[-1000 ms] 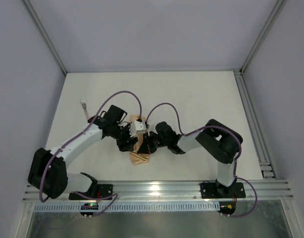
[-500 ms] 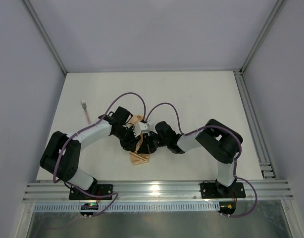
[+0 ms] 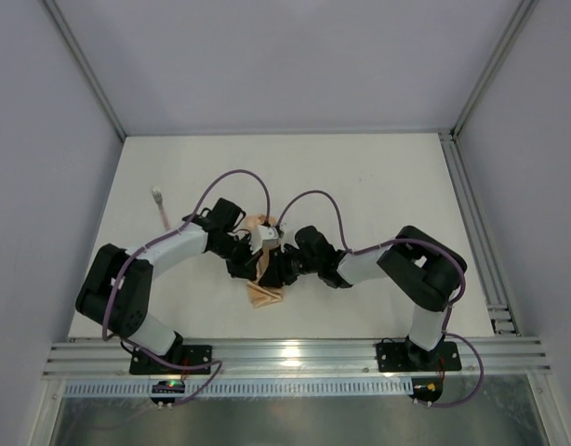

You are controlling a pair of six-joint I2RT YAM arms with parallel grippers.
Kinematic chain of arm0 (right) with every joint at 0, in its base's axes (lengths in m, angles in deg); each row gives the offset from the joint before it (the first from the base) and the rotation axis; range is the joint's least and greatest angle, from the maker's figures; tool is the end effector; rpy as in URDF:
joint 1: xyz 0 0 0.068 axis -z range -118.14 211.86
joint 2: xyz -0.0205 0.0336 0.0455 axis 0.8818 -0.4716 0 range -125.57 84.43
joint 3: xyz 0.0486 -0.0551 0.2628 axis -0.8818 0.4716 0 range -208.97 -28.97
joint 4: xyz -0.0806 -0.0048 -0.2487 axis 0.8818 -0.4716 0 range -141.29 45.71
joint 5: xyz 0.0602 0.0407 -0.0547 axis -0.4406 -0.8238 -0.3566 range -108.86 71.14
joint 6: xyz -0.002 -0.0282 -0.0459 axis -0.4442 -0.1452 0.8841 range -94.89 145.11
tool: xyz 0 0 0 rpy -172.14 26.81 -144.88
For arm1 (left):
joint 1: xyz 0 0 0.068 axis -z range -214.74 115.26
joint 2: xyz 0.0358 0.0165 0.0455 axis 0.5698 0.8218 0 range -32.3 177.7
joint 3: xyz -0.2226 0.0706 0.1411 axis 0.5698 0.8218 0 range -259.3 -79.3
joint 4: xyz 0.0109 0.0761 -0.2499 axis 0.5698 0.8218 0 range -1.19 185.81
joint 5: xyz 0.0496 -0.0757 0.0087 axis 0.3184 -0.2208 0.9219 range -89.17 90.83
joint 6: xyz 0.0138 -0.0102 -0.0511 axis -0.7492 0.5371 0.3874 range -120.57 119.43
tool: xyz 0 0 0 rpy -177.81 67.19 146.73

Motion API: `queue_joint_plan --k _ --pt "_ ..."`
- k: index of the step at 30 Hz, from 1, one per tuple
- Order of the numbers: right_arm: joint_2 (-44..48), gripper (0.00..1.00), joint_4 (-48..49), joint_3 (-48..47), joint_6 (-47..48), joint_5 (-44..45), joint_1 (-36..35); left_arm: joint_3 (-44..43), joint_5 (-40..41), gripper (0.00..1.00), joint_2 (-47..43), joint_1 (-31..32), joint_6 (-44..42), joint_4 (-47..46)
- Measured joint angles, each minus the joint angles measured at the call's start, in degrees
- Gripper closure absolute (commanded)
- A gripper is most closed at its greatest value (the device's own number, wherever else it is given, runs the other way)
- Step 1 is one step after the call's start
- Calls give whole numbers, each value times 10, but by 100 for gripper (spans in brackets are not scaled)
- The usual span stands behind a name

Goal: Fold the napkin into a case and place the utensils inside
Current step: Stuff the top corner of the smaller-rectangle-folded napkin at the center of the board.

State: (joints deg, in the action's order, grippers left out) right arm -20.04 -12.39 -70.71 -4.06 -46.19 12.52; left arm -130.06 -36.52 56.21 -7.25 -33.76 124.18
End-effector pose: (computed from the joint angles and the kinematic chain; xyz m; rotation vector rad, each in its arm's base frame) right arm 0.2106 0.2703 0.1248 -0.7188 2.2193 1.2654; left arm 0.2325 -0.1454 0.1770 1.4727 2.2496 -0.8869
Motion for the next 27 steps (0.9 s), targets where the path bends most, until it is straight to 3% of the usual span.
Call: queue_joint_plan --k 10,22,25,27 --pt "0 52 54 9 -1 0 1 15 -23 100 -10 -21 8 -13" --pt "-22 53 83 16 -19 8 -3 15 -16 98 0 -22 39 -24" --pt "-27 63 94 16 -29 11 -7 15 -14 98 0 -24 43 -24" --pt "-32 79 98 16 -32 12 -9 15 -13 98 0 -25 45 -24"
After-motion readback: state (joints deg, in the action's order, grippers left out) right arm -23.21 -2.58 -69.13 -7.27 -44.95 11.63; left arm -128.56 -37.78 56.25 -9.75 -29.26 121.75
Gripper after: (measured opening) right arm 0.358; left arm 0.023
